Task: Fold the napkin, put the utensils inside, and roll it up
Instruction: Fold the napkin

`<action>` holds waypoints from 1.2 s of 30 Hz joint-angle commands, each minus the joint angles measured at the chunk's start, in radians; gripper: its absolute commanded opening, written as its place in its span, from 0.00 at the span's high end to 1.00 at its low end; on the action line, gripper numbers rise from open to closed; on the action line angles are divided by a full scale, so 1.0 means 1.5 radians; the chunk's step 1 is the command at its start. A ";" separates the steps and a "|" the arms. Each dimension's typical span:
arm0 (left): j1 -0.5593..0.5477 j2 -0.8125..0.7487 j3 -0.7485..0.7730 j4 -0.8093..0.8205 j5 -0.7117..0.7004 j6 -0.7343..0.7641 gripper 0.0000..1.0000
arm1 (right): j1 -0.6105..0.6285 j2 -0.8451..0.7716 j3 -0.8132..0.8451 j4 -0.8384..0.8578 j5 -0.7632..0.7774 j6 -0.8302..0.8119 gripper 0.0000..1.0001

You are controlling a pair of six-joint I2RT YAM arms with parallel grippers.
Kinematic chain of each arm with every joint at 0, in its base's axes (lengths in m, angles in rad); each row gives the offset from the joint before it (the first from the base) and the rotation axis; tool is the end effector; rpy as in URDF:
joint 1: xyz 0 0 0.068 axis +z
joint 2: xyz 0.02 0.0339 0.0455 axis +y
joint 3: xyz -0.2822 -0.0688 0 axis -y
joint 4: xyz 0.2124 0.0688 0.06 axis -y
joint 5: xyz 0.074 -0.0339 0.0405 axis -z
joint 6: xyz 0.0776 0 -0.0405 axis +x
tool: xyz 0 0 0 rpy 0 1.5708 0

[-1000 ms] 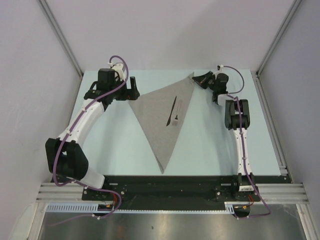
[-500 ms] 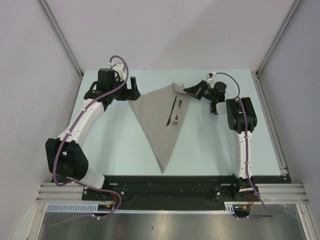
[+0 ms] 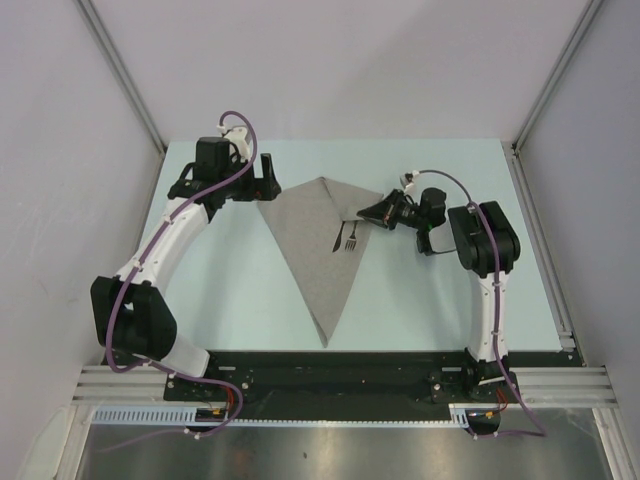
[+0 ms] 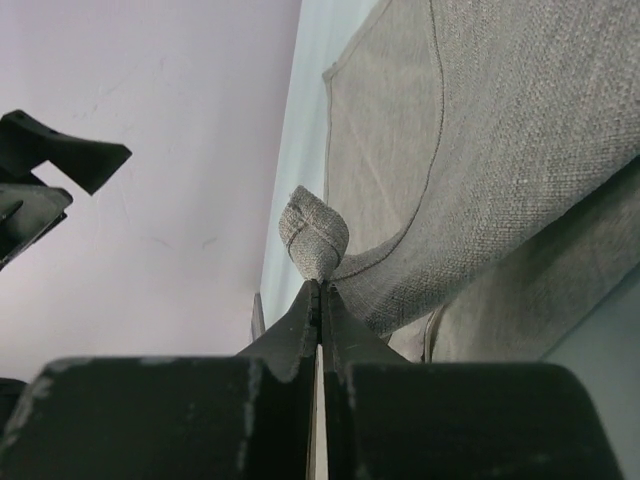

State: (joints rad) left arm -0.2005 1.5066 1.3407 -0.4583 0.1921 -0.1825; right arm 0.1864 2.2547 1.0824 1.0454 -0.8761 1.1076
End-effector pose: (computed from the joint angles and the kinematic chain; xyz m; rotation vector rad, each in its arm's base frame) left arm 0.3333 -0.0829 0.3315 0.1290 2.2103 -0.4247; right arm 0.4397 0.1436 0.1441 0.1363 1.9609 1.6437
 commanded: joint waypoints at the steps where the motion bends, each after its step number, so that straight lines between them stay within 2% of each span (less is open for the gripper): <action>1: 0.003 -0.016 0.018 0.011 0.013 0.000 0.00 | 0.010 -0.049 -0.039 0.074 -0.016 0.018 1.00; 10: 0.003 -0.018 0.019 0.011 0.013 -0.002 0.00 | 0.030 -0.065 -0.108 0.111 -0.022 0.033 1.00; 33: 0.003 -0.021 0.018 0.013 0.021 -0.006 0.00 | 0.040 -0.070 -0.171 0.133 -0.024 0.030 1.00; 34: 0.003 -0.021 0.018 0.013 0.022 -0.006 0.00 | 0.041 -0.070 -0.171 0.133 -0.026 0.029 0.98; 35: 0.003 -0.022 0.018 0.013 0.023 -0.006 0.00 | 0.041 -0.074 -0.171 0.133 -0.029 0.028 0.89; 36: 0.003 -0.022 0.018 0.013 0.020 -0.005 0.00 | 0.041 -0.078 -0.174 0.133 -0.034 0.027 0.86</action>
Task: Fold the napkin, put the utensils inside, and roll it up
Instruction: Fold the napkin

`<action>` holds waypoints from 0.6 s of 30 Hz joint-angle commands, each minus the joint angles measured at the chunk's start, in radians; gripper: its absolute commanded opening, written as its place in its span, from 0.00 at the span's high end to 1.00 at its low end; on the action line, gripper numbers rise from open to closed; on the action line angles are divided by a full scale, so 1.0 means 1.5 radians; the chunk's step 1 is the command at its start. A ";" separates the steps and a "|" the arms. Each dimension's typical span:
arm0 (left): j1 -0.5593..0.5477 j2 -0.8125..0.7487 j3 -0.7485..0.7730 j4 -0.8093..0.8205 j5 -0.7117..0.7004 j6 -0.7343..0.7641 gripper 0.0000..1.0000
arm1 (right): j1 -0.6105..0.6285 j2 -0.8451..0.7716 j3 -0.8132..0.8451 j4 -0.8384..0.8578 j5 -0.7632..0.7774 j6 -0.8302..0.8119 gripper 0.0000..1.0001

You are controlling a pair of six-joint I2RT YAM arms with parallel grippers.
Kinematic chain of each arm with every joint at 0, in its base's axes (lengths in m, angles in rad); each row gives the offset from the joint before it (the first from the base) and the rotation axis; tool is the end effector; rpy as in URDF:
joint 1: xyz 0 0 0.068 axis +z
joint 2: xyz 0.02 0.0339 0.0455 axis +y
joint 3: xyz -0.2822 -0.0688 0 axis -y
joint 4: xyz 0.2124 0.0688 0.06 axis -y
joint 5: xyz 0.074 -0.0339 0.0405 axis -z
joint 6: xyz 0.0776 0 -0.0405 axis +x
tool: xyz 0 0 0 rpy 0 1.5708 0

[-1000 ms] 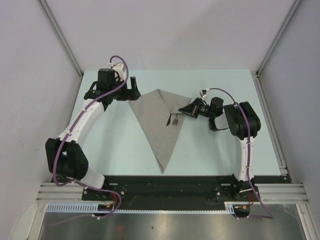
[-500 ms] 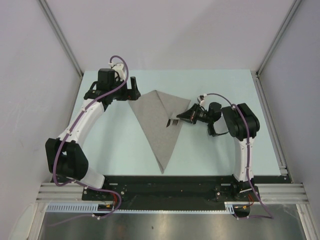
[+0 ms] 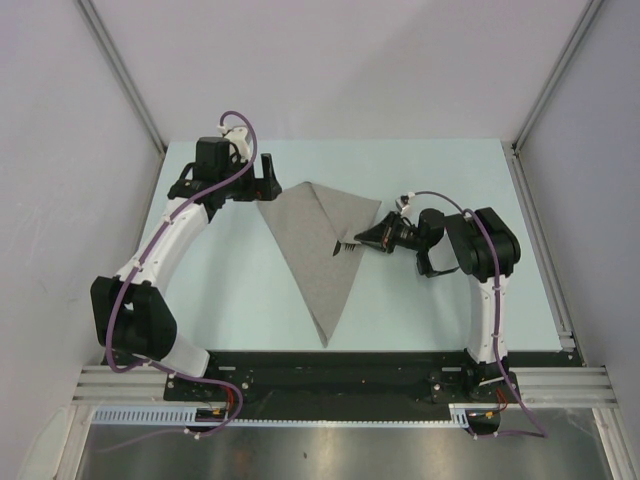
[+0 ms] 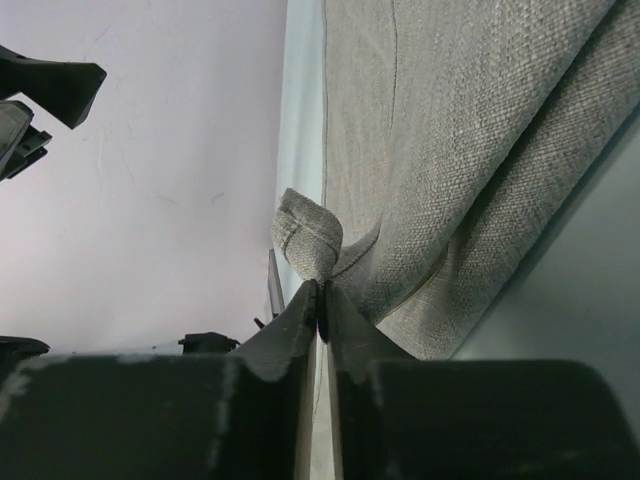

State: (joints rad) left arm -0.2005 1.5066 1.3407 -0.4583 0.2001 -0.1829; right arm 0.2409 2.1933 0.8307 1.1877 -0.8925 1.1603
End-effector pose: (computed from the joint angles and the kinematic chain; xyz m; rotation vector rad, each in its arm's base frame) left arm 0.3331 -0.0834 0.3315 0.1331 2.2103 -0.4337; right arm 0.3818 0.1560 0.1260 0.1598 2.0426 1.7236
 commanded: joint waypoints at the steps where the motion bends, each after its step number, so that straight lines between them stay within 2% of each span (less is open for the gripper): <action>1: 0.003 -0.023 0.018 0.013 0.014 -0.005 0.00 | 0.005 -0.041 -0.011 0.038 -0.025 -0.012 0.82; 2: 0.003 -0.023 0.018 0.013 0.015 -0.006 0.00 | 0.005 -0.047 -0.014 0.035 -0.028 -0.021 0.75; 5: 0.003 -0.022 0.017 0.014 0.016 -0.006 0.00 | 0.005 -0.075 -0.025 0.008 -0.039 -0.052 0.66; 8: 0.003 -0.021 0.018 0.015 0.017 -0.007 0.00 | 0.004 -0.117 -0.037 -0.039 -0.052 -0.096 0.63; 11: 0.003 -0.022 0.017 0.014 0.015 -0.006 0.00 | 0.005 -0.167 -0.038 -0.146 -0.059 -0.159 0.62; 14: 0.003 -0.022 0.017 0.014 0.014 -0.006 0.00 | 0.011 -0.230 -0.019 -0.330 -0.042 -0.285 0.60; 15: 0.003 -0.022 0.017 0.015 0.015 -0.007 0.00 | 0.019 -0.248 -0.008 -0.448 -0.027 -0.377 0.60; 17: 0.003 -0.023 0.017 0.014 0.016 -0.007 0.00 | 0.041 -0.293 0.027 -0.607 0.007 -0.493 0.58; 18: 0.003 -0.023 0.017 0.014 0.017 -0.008 0.00 | 0.078 -0.303 0.072 -0.761 0.072 -0.546 0.57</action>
State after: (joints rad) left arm -0.2005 1.5066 1.3407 -0.4583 0.2123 -0.1833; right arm 0.2604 1.8507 0.8017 0.6815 -0.9306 0.7464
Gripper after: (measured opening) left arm 0.996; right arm 0.412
